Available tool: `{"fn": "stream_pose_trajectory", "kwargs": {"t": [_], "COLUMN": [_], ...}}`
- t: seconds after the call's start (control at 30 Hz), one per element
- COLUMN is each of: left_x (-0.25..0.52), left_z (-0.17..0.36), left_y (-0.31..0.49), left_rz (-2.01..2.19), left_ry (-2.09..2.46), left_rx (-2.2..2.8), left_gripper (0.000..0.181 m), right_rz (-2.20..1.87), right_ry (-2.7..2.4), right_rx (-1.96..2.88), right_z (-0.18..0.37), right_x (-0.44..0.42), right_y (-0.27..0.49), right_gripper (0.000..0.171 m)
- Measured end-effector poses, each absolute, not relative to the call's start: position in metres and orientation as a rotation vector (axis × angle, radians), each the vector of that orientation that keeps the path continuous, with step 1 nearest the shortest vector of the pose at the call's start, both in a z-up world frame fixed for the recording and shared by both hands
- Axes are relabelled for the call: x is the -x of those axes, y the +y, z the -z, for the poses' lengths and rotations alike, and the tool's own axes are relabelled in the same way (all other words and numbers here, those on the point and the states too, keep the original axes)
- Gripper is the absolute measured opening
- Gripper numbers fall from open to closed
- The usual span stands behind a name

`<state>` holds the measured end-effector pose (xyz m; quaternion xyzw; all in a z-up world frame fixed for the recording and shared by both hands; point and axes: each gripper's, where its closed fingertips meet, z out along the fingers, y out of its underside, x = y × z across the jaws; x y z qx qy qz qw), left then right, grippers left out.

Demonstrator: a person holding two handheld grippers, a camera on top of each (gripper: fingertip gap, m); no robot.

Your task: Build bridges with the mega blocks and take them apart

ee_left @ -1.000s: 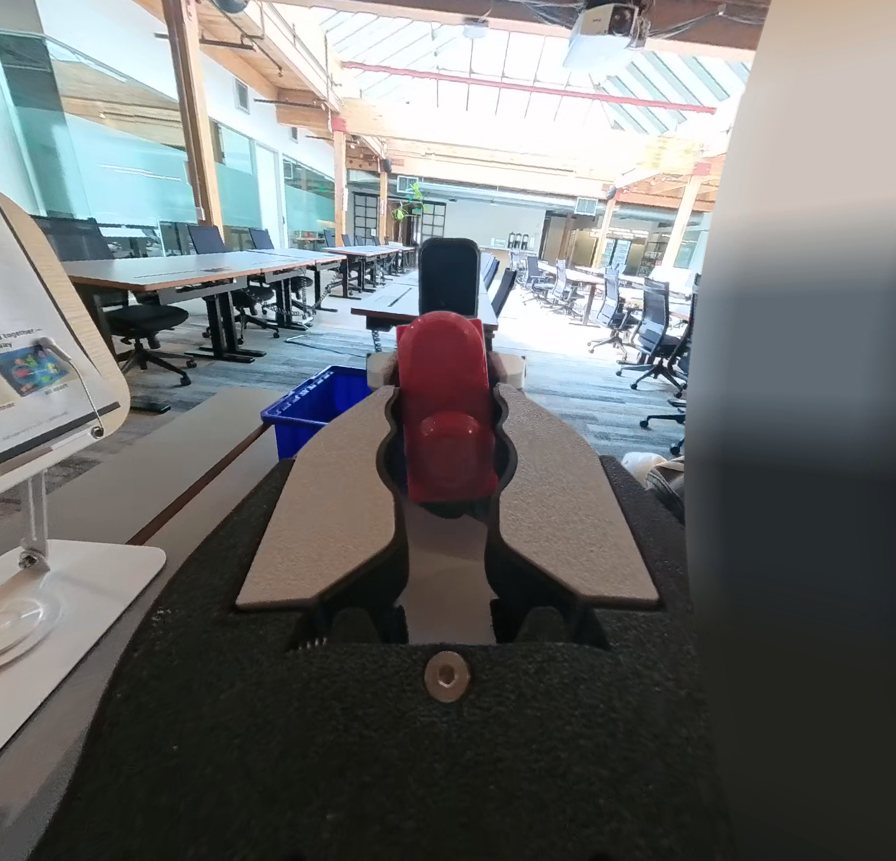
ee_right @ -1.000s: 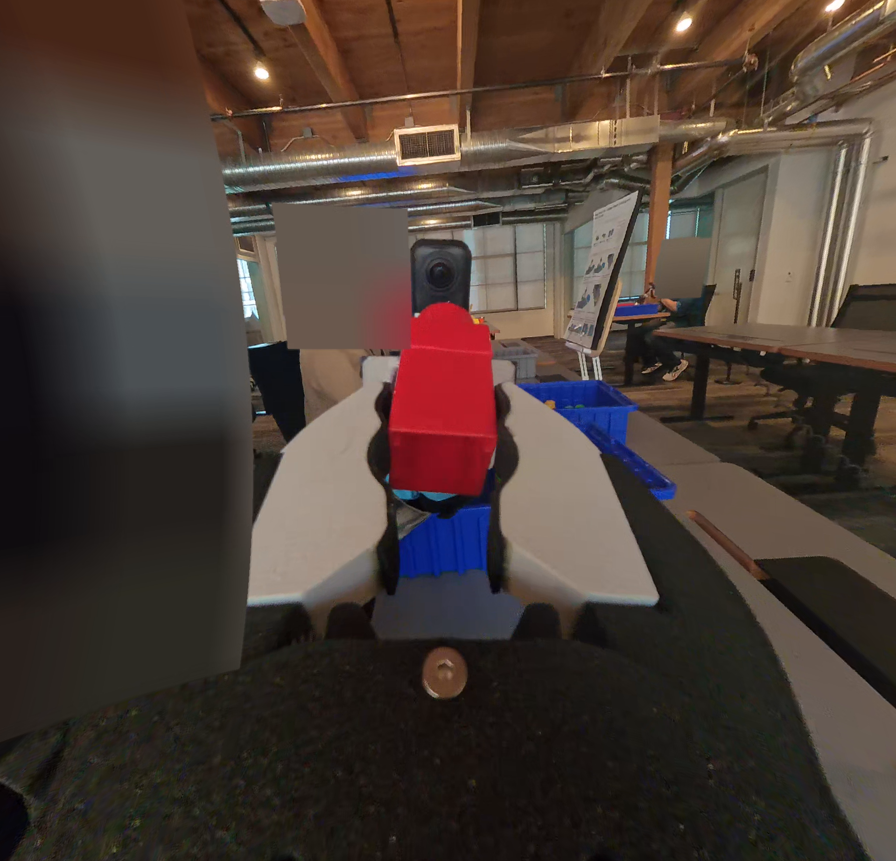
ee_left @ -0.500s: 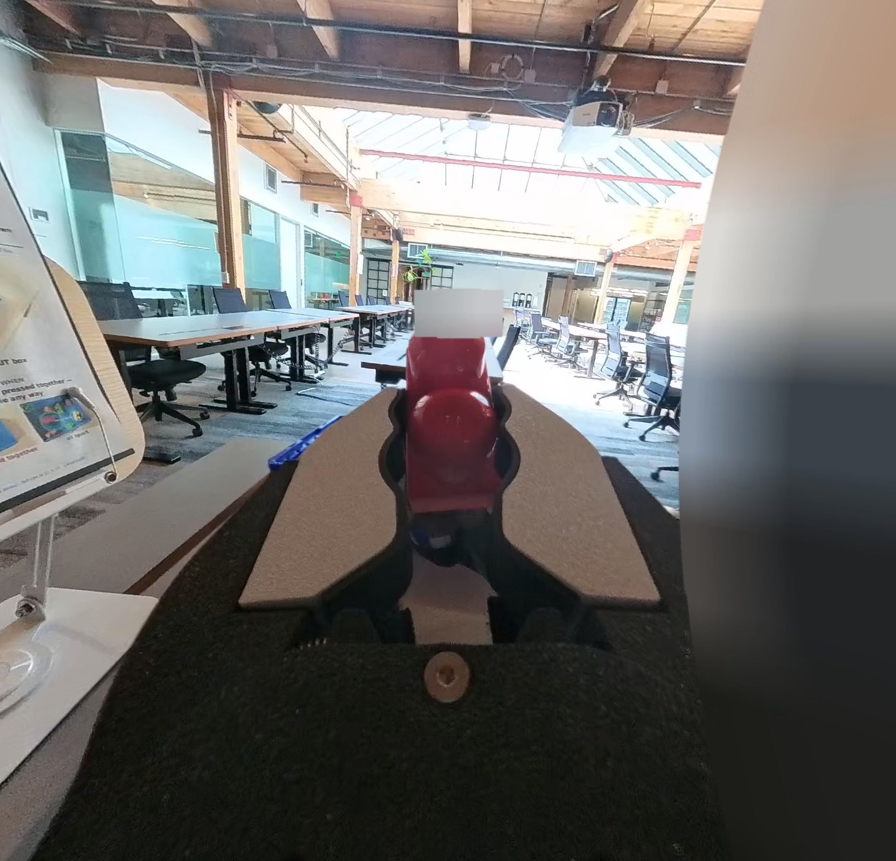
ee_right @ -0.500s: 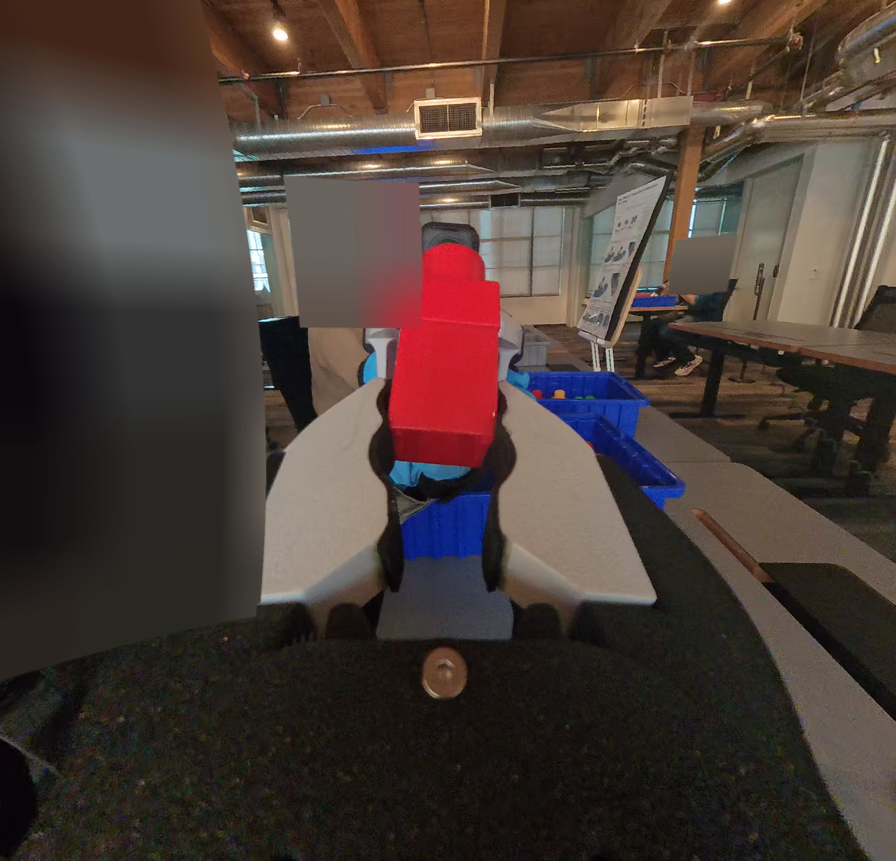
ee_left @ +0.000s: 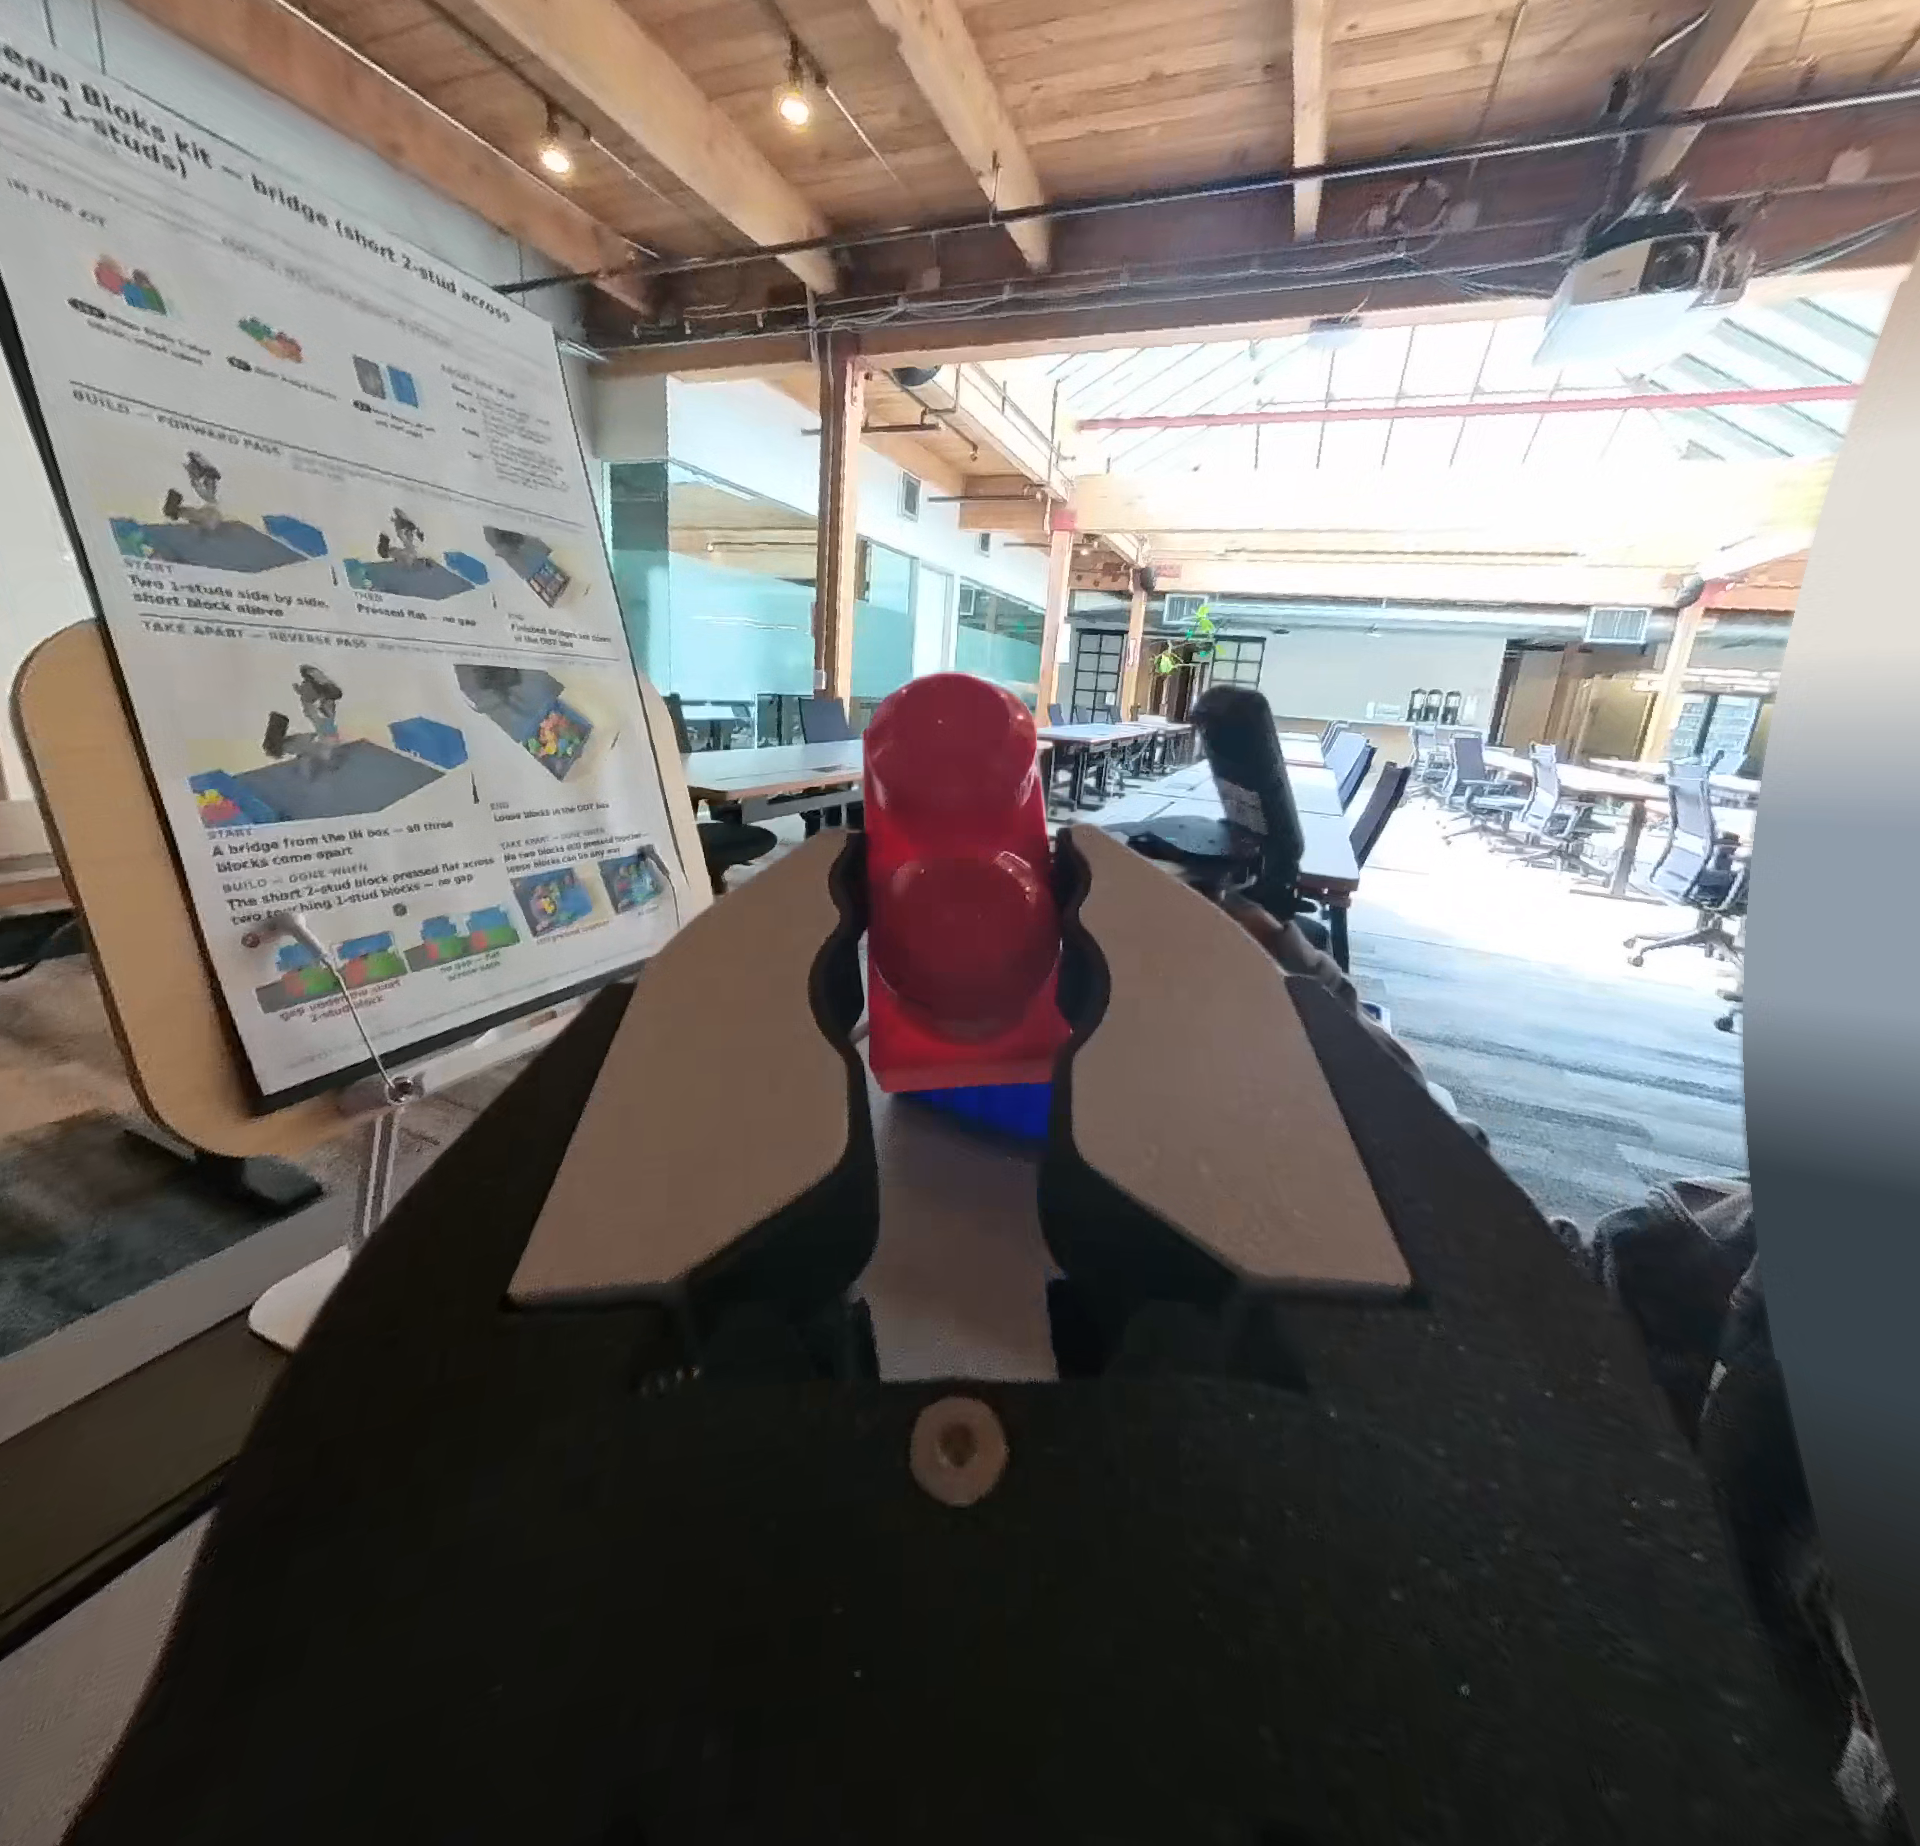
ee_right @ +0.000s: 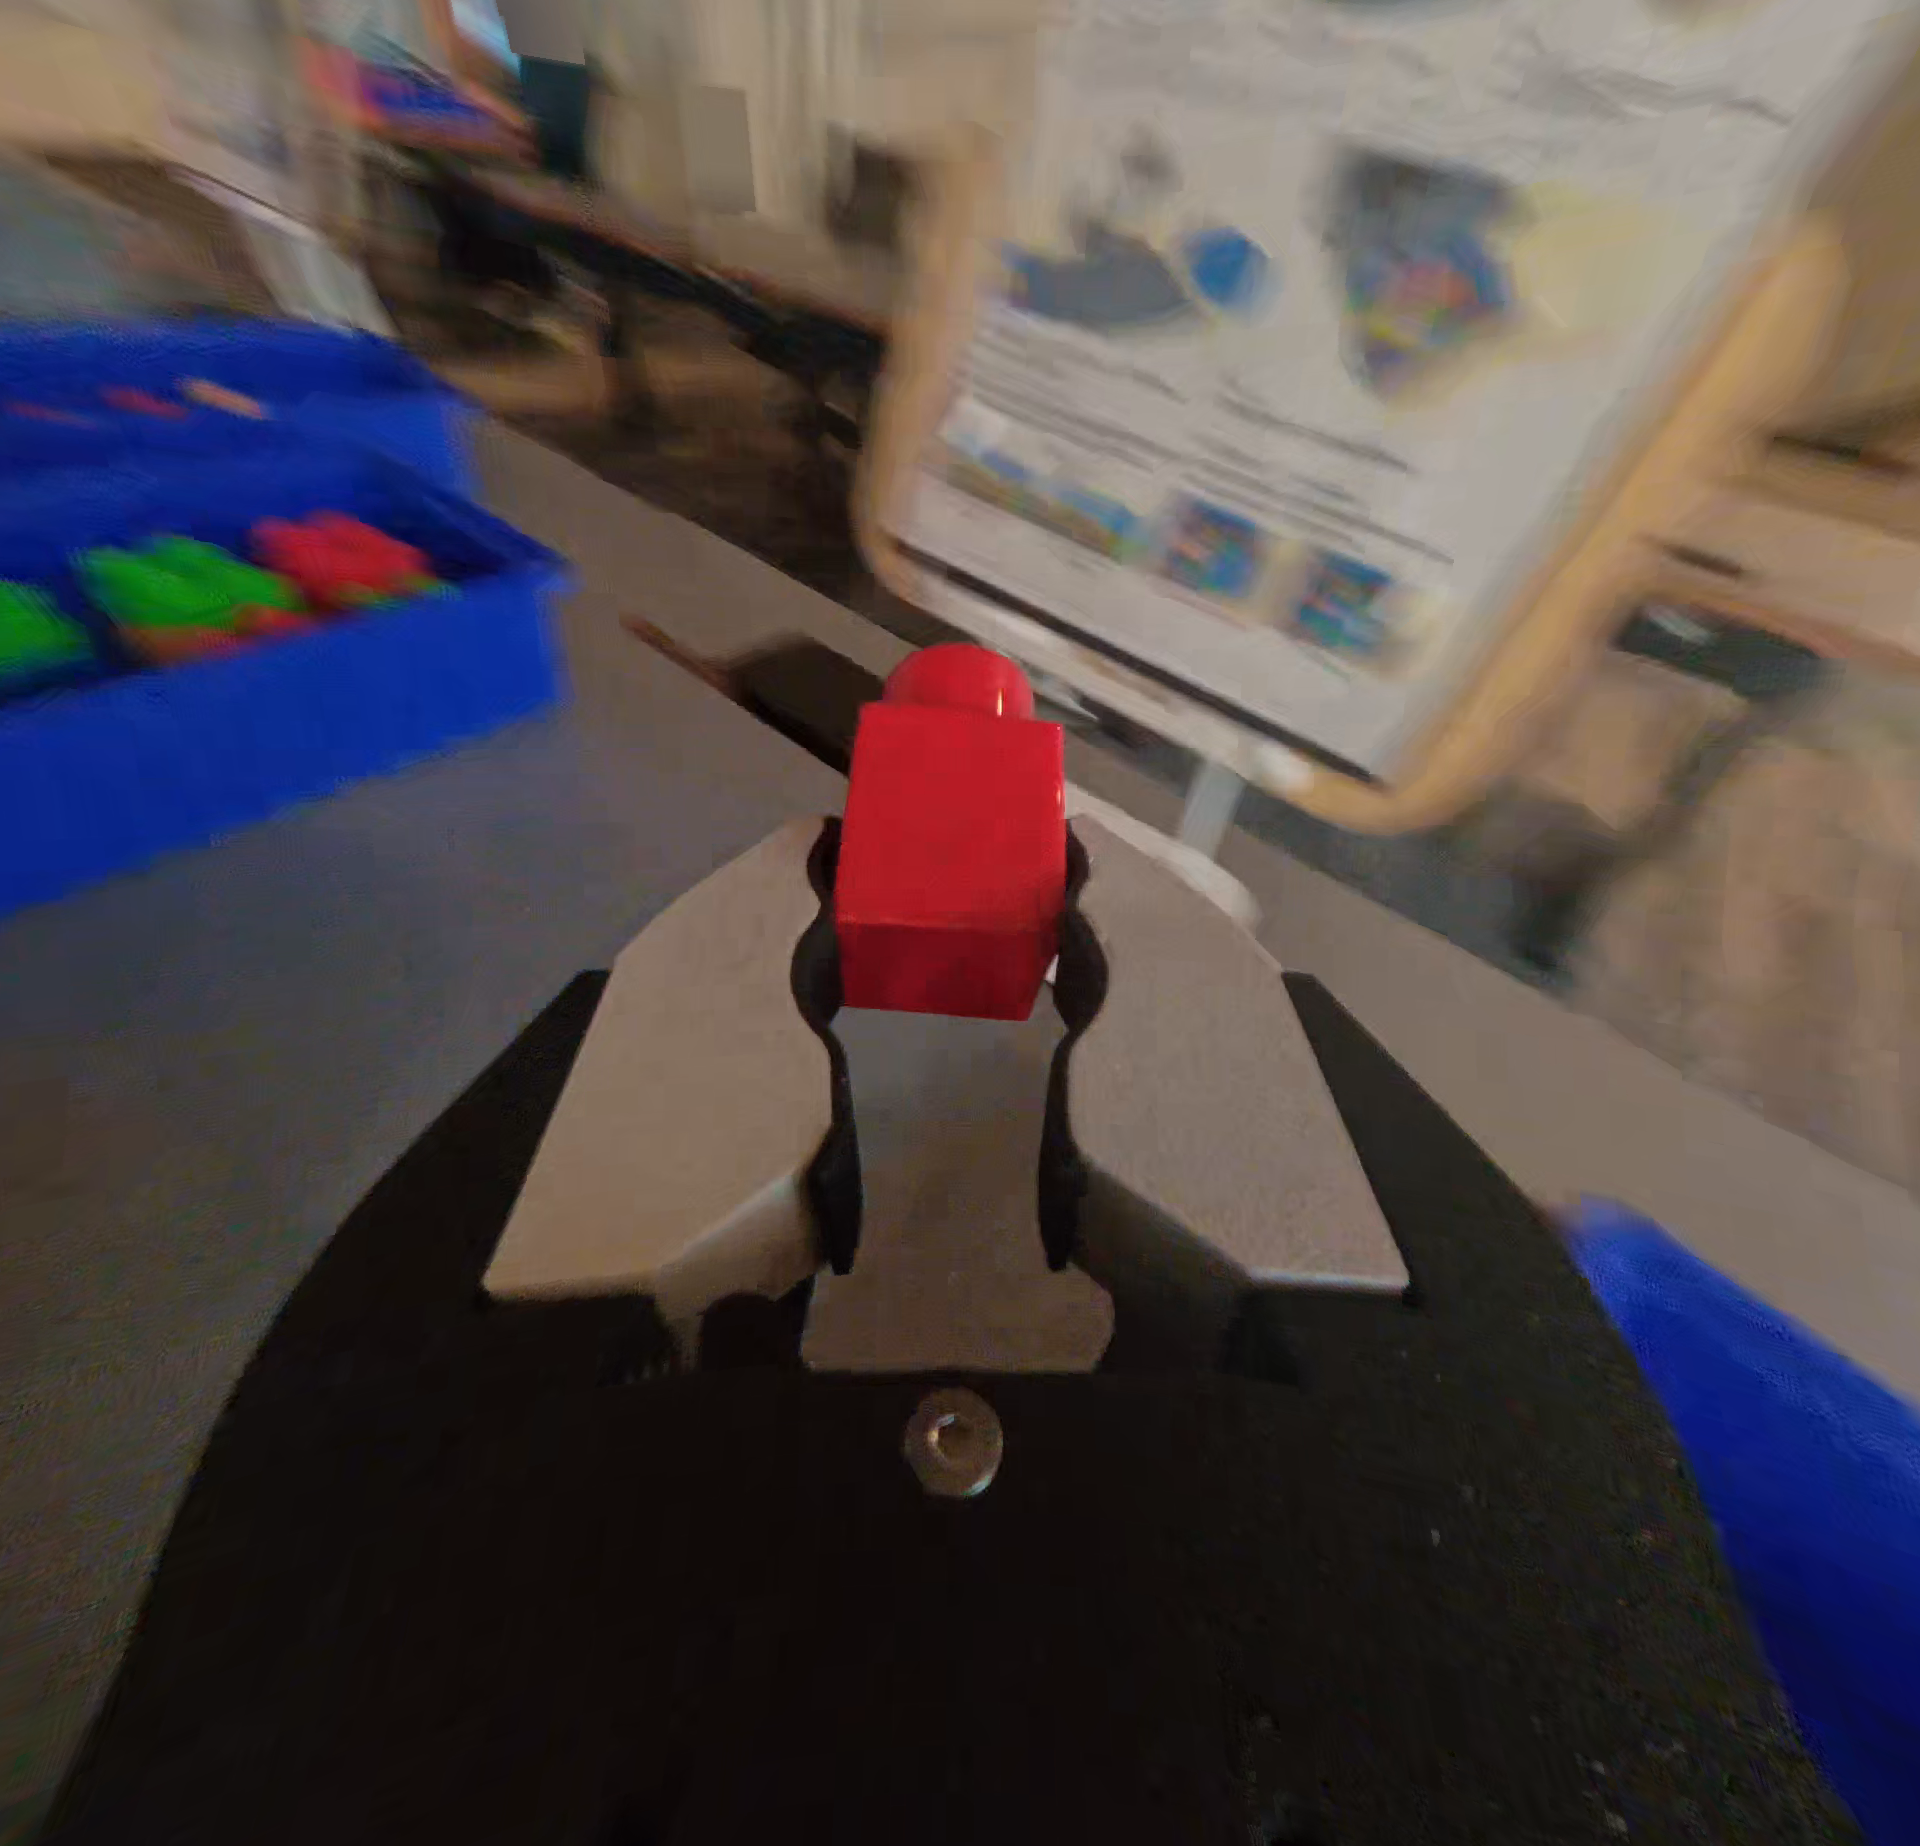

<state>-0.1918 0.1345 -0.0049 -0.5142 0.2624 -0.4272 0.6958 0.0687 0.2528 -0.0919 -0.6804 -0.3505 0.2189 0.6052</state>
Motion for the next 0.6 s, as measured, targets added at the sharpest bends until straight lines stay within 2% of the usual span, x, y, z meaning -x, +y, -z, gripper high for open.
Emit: {"fn": "stream_pose_trajectory", "kwargs": {"t": [0.13,0.27,0.4,0.6], "left_x": [0.190,0.186,0.181,0.171], "left_z": [0.014,0.019,0.026,0.030], "left_y": [0.141,0.144,0.150,0.151], "left_rz": [0.911,0.882,0.840,0.830], "left_ry": [0.591,0.612,0.624,0.653], "left_rx": [1.217,1.256,1.303,1.328], "left_gripper": [0.034,0.034,0.034,0.034], "right_rz": [-0.053,0.128,0.101,0.096], "right_ry": [-0.485,-0.216,-0.102,-0.130], "right_rx": [1.947,2.290,2.500,2.560], "right_z": [0.144,0.217,0.265,0.277], "right_x": [-0.199,-0.291,-0.315,-0.312], "right_y": [0.281,0.273,0.263,0.261], "right_gripper": [0.038,0.039,0.039,0.039]}}
